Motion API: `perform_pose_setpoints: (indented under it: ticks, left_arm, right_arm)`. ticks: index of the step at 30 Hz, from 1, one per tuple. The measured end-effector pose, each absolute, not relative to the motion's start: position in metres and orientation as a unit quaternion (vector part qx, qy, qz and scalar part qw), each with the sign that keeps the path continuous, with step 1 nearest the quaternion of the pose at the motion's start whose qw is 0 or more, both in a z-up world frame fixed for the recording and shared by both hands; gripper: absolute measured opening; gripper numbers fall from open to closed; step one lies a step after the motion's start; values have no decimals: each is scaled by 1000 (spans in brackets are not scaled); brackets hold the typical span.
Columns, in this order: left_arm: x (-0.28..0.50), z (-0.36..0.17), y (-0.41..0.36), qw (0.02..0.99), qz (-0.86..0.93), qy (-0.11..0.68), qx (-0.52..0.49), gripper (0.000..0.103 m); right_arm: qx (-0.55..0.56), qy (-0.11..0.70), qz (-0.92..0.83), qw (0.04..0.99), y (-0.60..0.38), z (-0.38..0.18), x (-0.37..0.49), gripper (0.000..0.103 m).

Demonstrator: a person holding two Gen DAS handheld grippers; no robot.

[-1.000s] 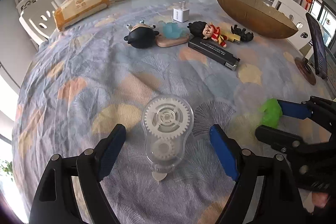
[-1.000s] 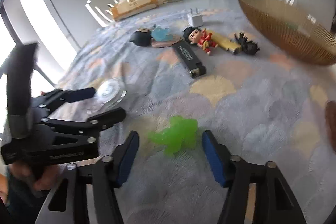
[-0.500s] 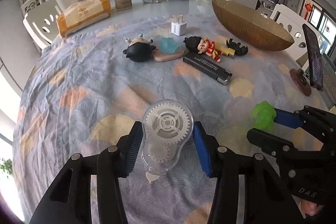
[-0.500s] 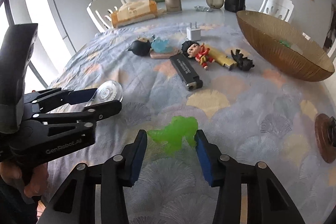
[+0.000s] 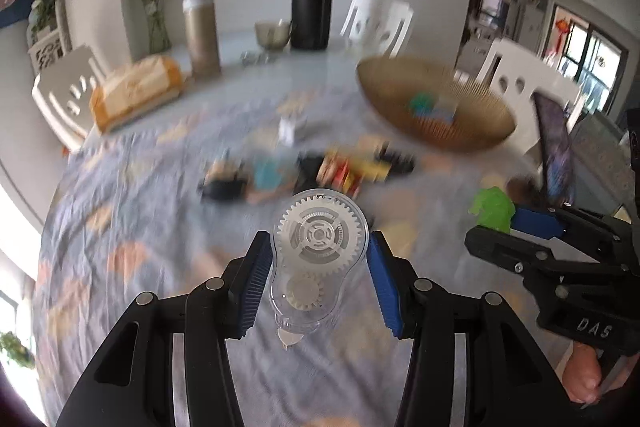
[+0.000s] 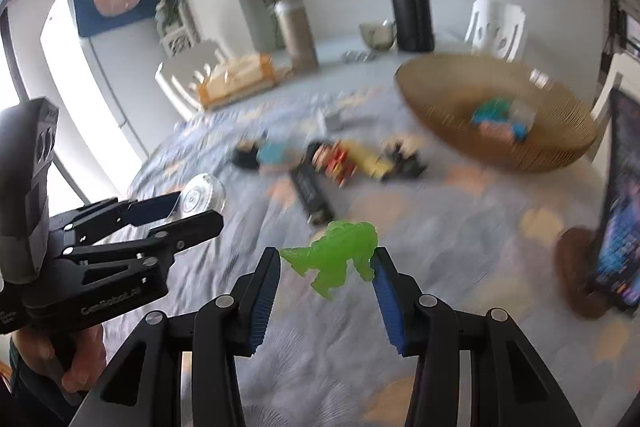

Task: Organize rigid objects
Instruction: 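Carry dispenser and green frog into the amber bowl and release both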

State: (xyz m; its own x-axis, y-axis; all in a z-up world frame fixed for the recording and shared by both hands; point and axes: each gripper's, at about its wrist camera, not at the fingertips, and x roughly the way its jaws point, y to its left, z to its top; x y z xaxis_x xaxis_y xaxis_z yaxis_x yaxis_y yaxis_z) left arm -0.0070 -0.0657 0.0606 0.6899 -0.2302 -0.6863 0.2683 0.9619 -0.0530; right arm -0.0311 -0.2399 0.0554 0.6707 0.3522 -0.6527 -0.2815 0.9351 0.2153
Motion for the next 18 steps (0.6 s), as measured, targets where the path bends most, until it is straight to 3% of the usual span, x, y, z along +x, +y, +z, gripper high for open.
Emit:
perform_pose_setpoints:
  ticks: [10,13,18]
  left_arm:
    - [49,164,-125,939,-223,262,-22,46]
    - [78,159,-149,932,-243,267,-30,46]
    - [133,110,-179,903,-267,333,-40,46]
  right_arm:
    - [121,245,94,957,-312,177,-4,46]
    - [133,252,61,957,-326,187,20,46]
    - [148,327,24,933,-332,151,65,46]
